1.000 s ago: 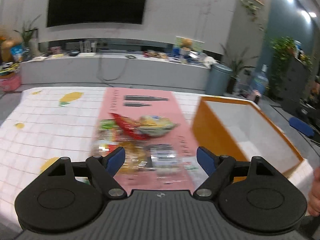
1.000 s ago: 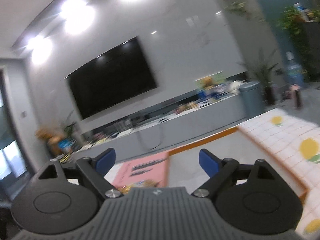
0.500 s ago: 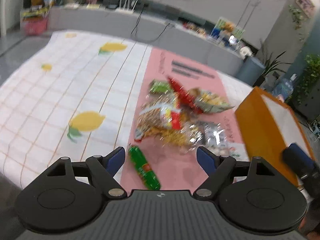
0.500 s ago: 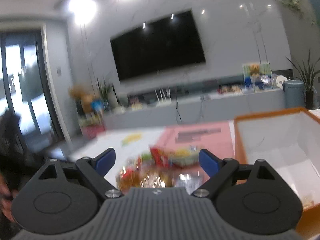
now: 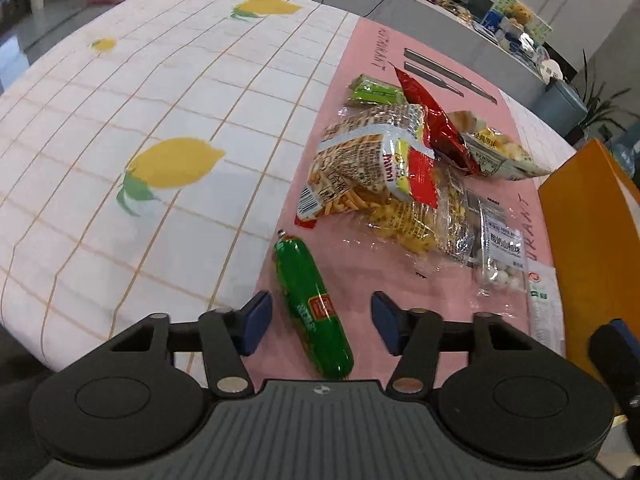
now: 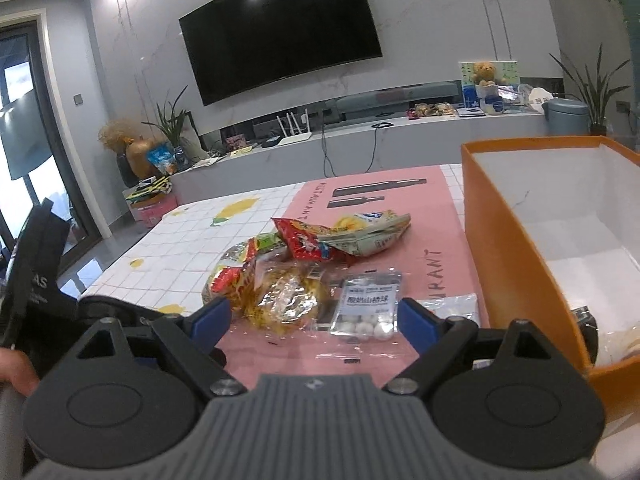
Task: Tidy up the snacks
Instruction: 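Return the left tool to the pile and grasp the green sausage snack, then grasp the white packet of balls with the right tool while left holds the sausage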
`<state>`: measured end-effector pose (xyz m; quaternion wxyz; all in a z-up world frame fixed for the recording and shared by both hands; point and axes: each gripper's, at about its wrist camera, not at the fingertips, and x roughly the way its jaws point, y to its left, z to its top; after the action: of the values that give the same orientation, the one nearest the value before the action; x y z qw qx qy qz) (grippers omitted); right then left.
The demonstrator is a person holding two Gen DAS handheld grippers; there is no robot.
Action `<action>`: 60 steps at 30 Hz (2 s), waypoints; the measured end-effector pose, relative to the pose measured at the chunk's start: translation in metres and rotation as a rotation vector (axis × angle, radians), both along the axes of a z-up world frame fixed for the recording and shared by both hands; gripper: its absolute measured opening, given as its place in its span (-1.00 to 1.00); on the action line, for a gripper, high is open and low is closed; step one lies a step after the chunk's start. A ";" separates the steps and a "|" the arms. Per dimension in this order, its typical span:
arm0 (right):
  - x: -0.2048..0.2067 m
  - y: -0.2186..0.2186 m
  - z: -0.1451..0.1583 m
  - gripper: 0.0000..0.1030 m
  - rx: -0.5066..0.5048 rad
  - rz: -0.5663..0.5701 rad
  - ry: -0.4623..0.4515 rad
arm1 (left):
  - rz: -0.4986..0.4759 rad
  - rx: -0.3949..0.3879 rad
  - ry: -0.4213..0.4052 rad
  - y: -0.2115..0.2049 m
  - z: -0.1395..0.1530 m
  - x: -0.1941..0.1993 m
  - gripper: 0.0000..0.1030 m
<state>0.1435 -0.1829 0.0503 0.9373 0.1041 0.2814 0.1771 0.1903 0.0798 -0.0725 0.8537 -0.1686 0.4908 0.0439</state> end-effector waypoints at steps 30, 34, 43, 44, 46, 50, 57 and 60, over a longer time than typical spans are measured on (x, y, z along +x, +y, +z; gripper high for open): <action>0.034 -0.001 -0.015 0.72 -0.042 0.009 0.135 | 0.000 -0.081 -0.157 0.014 0.042 -0.020 -0.50; 0.047 0.002 -0.026 0.82 -0.043 -0.013 0.177 | -0.009 -0.117 -0.170 0.016 0.043 -0.019 -0.50; 0.085 0.025 -0.058 0.84 -0.156 -0.056 0.229 | -0.016 -0.127 -0.172 0.017 0.043 -0.019 -0.50; 0.087 0.027 -0.060 0.84 -0.171 -0.059 0.218 | -0.018 -0.127 -0.171 0.017 0.042 -0.018 -0.50; 0.090 0.036 -0.063 0.84 -0.220 -0.053 0.194 | -0.022 -0.127 -0.171 0.016 0.042 -0.018 -0.50; 0.093 0.050 -0.068 0.88 -0.291 -0.043 0.158 | -0.033 -0.129 -0.172 0.013 0.042 -0.017 -0.50; 0.092 0.053 -0.071 0.22 -0.323 -0.035 0.152 | -0.039 -0.124 -0.172 0.012 0.042 -0.017 -0.50; 0.090 0.053 -0.069 0.18 -0.333 -0.035 0.146 | -0.040 -0.127 -0.173 0.012 0.042 -0.017 -0.50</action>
<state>0.2332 -0.1302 -0.0188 0.9215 -0.0350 0.3725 0.1039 0.1730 0.0916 -0.0308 0.8812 -0.2156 0.4204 -0.0191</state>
